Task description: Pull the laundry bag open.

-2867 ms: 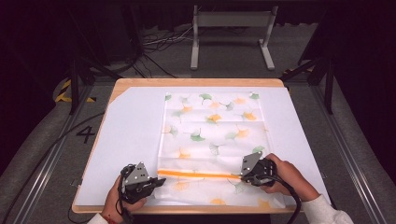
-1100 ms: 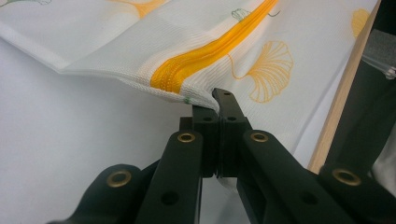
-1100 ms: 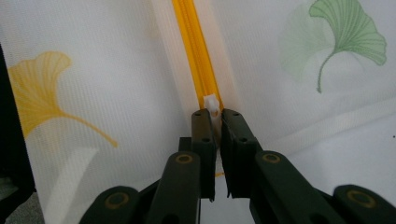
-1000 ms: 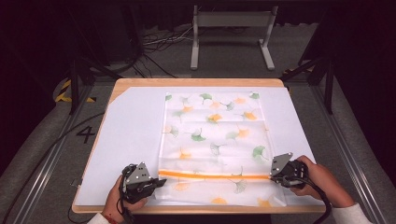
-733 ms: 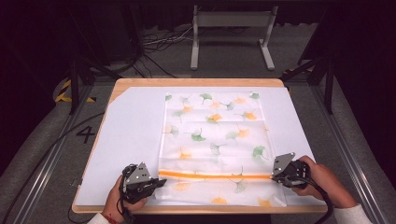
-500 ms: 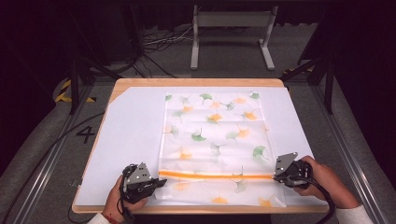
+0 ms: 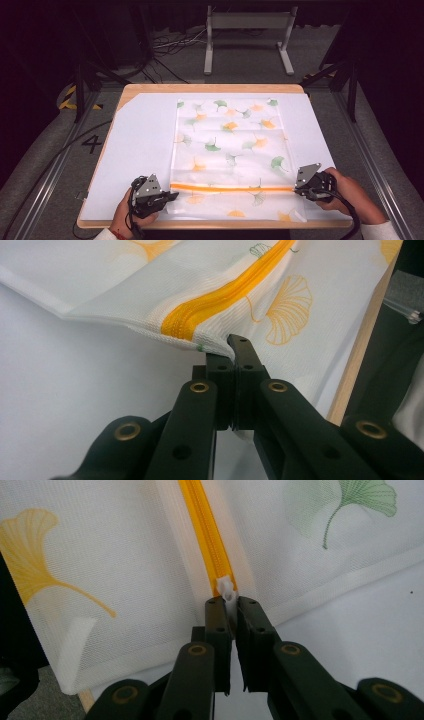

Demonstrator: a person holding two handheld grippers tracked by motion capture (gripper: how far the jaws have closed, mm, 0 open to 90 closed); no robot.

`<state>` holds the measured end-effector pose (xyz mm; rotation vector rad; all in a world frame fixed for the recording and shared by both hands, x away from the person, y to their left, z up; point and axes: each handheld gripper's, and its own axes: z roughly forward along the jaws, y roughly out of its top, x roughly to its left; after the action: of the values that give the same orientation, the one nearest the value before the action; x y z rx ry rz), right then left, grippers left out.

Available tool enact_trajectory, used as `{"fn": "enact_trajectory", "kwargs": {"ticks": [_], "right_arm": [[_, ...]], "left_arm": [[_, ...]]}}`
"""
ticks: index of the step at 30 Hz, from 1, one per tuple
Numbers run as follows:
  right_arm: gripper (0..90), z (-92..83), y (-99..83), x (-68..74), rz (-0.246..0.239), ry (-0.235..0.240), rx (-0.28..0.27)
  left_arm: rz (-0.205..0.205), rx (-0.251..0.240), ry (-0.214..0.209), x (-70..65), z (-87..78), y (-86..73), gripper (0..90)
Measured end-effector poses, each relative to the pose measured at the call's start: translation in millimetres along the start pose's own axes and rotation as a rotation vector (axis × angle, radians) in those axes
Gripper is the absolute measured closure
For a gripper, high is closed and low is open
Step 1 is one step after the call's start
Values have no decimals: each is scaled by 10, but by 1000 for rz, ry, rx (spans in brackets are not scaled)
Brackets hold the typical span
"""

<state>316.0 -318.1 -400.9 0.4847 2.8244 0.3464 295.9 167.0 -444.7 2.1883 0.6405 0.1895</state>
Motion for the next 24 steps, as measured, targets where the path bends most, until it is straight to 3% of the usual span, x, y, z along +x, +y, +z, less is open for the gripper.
{"fn": "enact_trajectory", "kwargs": {"ticks": [9,20,24], "right_arm": [[844,-13,-27,-11,17,2,-25],[821,-62,-95,-13,52,-15,-57],[802,-130,-108,-13,60,-11,-108]], "left_arm": [[-3,-9,9,16,-20,-19,867],[12,-14,13,13,-56,-26,785],[12,-20,19,16,-77,-29,742]]}}
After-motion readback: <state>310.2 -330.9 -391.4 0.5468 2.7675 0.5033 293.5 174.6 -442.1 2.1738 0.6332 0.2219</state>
